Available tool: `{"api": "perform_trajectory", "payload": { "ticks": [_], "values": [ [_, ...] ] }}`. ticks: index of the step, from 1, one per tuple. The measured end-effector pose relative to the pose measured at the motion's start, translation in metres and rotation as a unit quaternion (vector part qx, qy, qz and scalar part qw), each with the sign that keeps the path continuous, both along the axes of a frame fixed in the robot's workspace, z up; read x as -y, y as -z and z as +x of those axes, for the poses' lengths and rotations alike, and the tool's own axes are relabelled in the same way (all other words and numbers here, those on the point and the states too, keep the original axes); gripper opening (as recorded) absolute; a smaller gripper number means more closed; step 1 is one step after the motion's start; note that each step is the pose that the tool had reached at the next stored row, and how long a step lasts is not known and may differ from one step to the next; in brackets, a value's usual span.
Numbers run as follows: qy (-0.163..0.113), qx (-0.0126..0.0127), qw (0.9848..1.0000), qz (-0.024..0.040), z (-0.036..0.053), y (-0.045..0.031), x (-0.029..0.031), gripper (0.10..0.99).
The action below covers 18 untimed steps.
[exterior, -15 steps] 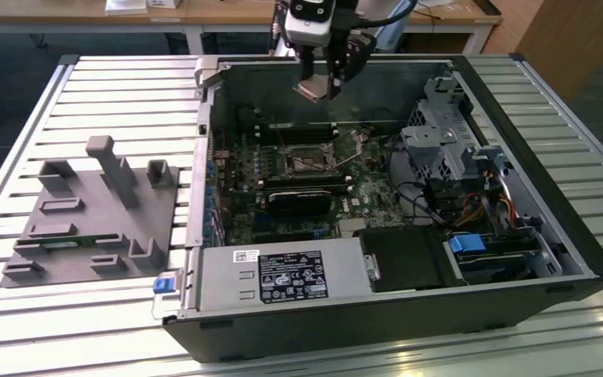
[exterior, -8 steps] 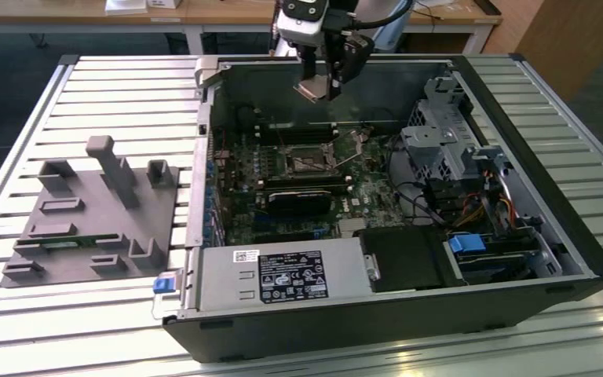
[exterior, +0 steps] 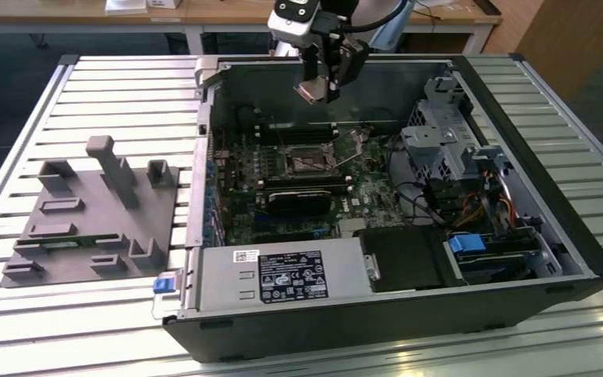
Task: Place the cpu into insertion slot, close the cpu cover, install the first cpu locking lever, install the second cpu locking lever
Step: 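Place the cpu into insertion slot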
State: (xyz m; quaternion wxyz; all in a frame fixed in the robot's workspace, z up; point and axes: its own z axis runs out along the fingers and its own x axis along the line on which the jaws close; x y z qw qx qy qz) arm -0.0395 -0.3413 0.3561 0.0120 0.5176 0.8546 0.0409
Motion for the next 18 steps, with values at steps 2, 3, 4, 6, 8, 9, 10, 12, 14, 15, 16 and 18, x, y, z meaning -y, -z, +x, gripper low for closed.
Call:
{"api": "perform_trajectory", "payload": {
  "ticks": [2, 3, 4, 6, 8, 9, 10, 12, 14, 15, 16, 18],
  "values": [
    [0.008, -0.0032, 1.0000, 0.0000, 0.0000, 0.0008, 0.0000, 0.541],
    [0.012, -0.0051, 0.9999, -0.0001, 0.0000, 0.0012, 0.0000, 0.541],
    [0.016, -0.0072, 0.9998, 0.0000, 0.0000, 0.0016, 0.0000, 0.541],
    [0.024, -0.0098, 0.9997, 0.0000, 0.0000, 0.0025, 0.0000, 0.541],
    [0.029, -0.0107, 0.9995, 0.0000, 0.0000, 0.0033, 0.0000, 0.541],
    [0.031, -0.0112, 0.9995, 0.0001, 0.0000, 0.0038, 0.0000, 0.541],
    [0.034, -0.0118, 0.9994, 0.0000, 0.0000, 0.0042, 0.0000, 0.541],
    [0.042, -0.0134, 0.9990, 0.0001, 0.0000, 0.0056, 0.0000, 0.541],
    [0.045, -0.0145, 0.9989, 0.0001, 0.0000, 0.0065, 0.0000, 0.541],
    [0.046, -0.0146, 0.9988, 0.0001, 0.0000, 0.0070, 0.0000, 0.541],
    [0.047, -0.0147, 0.9988, 0.0001, 0.0000, 0.0074, 0.0000, 0.541],
    [0.047, -0.0147, 0.9988, 0.0001, 0.0000, 0.0084, 0.0000, 0.541]
  ]
}}
